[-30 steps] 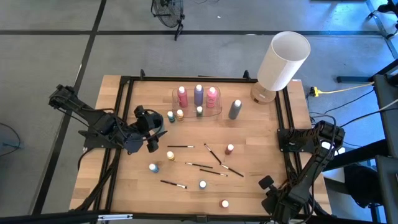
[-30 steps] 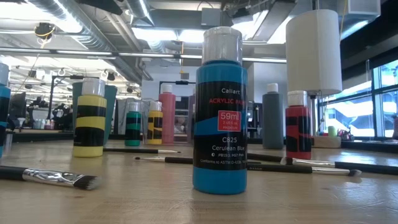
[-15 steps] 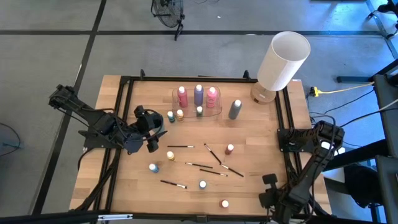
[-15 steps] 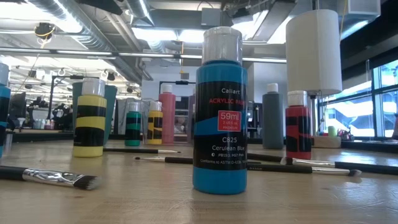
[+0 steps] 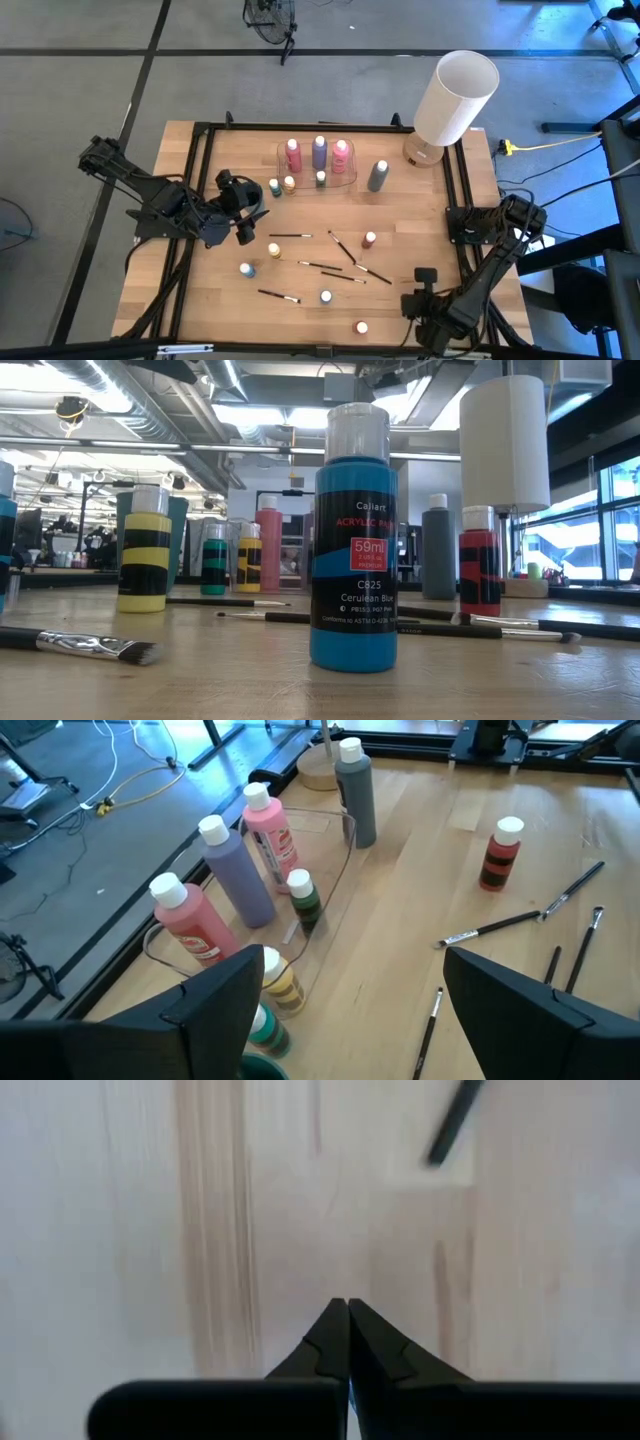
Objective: Pick & Place Paint Supplies
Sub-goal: Put the black paint brush into the green cup
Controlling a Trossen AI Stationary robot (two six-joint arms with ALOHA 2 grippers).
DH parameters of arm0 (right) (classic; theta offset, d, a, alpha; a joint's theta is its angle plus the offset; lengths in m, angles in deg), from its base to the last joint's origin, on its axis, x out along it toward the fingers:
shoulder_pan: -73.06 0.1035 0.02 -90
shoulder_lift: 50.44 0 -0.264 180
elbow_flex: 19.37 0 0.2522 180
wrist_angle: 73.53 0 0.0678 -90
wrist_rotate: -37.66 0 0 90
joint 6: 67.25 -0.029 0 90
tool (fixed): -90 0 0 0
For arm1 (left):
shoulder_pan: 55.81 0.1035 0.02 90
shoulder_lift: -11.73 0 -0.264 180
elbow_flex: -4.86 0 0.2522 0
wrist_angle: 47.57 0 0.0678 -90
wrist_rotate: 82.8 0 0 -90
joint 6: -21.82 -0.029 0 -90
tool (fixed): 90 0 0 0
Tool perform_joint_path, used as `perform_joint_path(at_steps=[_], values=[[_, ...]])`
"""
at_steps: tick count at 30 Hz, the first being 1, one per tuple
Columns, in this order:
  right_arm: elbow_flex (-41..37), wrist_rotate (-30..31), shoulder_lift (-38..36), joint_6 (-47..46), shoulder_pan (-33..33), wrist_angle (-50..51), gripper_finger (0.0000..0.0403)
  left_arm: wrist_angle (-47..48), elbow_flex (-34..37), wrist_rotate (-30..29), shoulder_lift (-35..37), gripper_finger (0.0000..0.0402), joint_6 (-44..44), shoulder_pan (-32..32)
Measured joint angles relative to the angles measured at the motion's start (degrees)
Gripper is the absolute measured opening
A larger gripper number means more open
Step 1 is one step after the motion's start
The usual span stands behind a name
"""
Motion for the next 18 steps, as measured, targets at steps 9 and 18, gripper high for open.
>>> perform_joint_path(at_steps=[9,18], values=[[10.02,5.52,-0.15,-5.92,-1.92,16.31,0.0000,0.00,0.00,0.04,0.00,0.0306,-0.82,-0.01],[23.71,26.36,-0.26,-5.69,-2.39,24.01,0.0000,-0.05,0.00,0.14,0.00,0.0306,-0.83,-0.01]])
